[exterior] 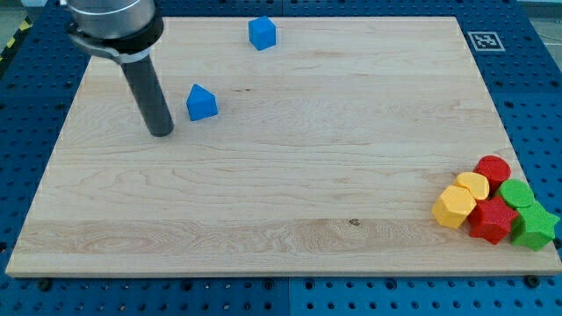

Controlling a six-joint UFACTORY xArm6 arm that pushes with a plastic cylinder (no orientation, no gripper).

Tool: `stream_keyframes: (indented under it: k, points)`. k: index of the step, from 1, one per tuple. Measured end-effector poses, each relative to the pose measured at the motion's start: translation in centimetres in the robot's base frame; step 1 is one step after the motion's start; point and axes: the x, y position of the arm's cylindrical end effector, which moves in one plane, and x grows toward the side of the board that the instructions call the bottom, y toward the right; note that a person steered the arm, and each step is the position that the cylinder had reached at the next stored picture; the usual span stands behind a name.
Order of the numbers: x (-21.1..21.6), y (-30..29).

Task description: Move the blue triangle to the right of the blue cube

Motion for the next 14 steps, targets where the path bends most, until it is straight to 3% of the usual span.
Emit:
stream_keyframes:
  k: [3,6,11,14]
  points:
    - [-1.9,4.8]
    - [-6.5,4.9]
    - [-7.2,11.2]
    - [-8.3,8.3]
